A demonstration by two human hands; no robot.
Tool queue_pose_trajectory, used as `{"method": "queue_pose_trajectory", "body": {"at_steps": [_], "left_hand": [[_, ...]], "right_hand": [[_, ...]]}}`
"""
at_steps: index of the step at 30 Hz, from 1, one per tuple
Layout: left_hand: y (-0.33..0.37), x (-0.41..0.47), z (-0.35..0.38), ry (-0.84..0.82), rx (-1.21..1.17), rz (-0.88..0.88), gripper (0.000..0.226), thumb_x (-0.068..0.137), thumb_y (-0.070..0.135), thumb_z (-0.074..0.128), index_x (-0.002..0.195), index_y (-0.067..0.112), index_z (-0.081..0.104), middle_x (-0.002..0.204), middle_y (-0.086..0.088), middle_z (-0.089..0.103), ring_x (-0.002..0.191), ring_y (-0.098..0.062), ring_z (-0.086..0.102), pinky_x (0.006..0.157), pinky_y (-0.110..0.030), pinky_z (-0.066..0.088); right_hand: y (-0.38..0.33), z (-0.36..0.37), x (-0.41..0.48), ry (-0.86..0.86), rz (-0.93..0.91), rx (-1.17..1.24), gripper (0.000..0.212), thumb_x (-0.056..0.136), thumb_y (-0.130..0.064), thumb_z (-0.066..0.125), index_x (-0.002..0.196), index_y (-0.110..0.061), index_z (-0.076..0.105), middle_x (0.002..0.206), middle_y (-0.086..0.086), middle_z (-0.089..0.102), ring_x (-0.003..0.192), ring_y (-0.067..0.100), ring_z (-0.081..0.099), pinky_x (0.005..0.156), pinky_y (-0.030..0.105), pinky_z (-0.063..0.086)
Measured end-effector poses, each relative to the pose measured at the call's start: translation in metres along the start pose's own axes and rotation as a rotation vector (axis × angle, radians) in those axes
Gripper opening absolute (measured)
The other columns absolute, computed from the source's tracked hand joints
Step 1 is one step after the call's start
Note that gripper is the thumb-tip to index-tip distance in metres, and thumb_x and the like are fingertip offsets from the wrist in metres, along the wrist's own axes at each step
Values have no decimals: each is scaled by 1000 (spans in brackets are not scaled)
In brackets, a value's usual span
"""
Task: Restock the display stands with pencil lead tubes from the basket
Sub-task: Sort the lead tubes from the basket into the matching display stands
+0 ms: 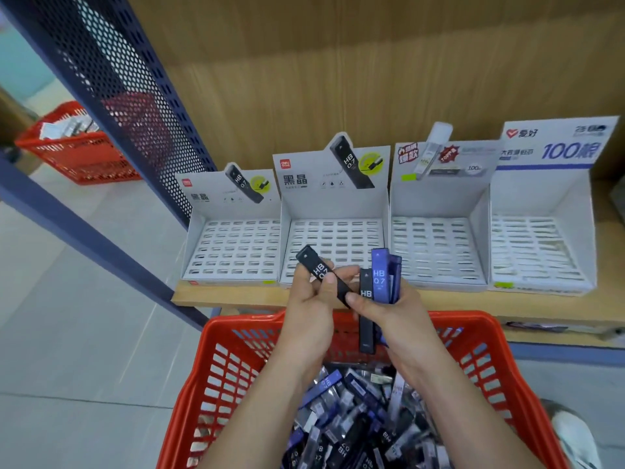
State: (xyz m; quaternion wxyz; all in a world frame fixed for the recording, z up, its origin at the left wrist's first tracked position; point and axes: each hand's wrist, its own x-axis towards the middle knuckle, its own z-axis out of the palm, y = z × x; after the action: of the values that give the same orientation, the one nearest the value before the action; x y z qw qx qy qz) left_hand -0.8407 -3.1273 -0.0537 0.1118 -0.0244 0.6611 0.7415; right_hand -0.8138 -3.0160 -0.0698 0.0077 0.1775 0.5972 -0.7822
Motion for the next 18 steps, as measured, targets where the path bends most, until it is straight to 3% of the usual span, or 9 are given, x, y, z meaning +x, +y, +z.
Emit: {"method": "queue_pose_trajectory", "body": {"at_steps": [4,7,10,12,15,18], "left_hand": [[5,18,-5,-93,74,15,17,96,3,50,109,7,60,101,-8,72,92,-16,68,77,-22,52],[18,38,-21,-39,201,63,16,89,4,62,104,11,63,92,-8,69,83,-16,64,75,-27,53],[38,57,-30,-32,370,136,21,84,3,68,96,20,63,77,-12,68,68,-17,66,69,-28,56],[51,75,-32,16,430,220,26,84,1,68,97,23,65,77,-13,68,72,-19,67,68,-26,57],[61,107,-32,117,469,324,28,84,1,68,95,26,66,83,4,67,81,-15,67,77,-28,57],[58,133,-27,147,616,422,26,83,3,70,89,29,65,83,22,65,78,2,64,82,-21,52]], "right_hand": [[1,5,12,-67,-10,-66,24,79,3,76,99,-9,71,89,8,76,82,20,71,77,30,55],[-2,4,22,-46,16,-156,19,79,3,76,90,-7,64,69,3,66,60,12,60,59,19,49],[-6,-3,32,-51,27,-301,22,81,-8,77,96,-14,62,75,1,65,63,12,59,63,22,50],[-7,-7,40,-64,-23,-526,24,83,-13,75,98,-23,59,80,-2,62,65,13,55,62,21,45],[-5,-11,49,-106,-129,-963,26,86,-14,66,105,-24,51,86,-4,60,71,12,57,54,15,40],[-2,-11,53,-143,-187,-1120,30,86,-13,61,104,-30,43,81,-8,55,73,15,55,54,19,37]]}}
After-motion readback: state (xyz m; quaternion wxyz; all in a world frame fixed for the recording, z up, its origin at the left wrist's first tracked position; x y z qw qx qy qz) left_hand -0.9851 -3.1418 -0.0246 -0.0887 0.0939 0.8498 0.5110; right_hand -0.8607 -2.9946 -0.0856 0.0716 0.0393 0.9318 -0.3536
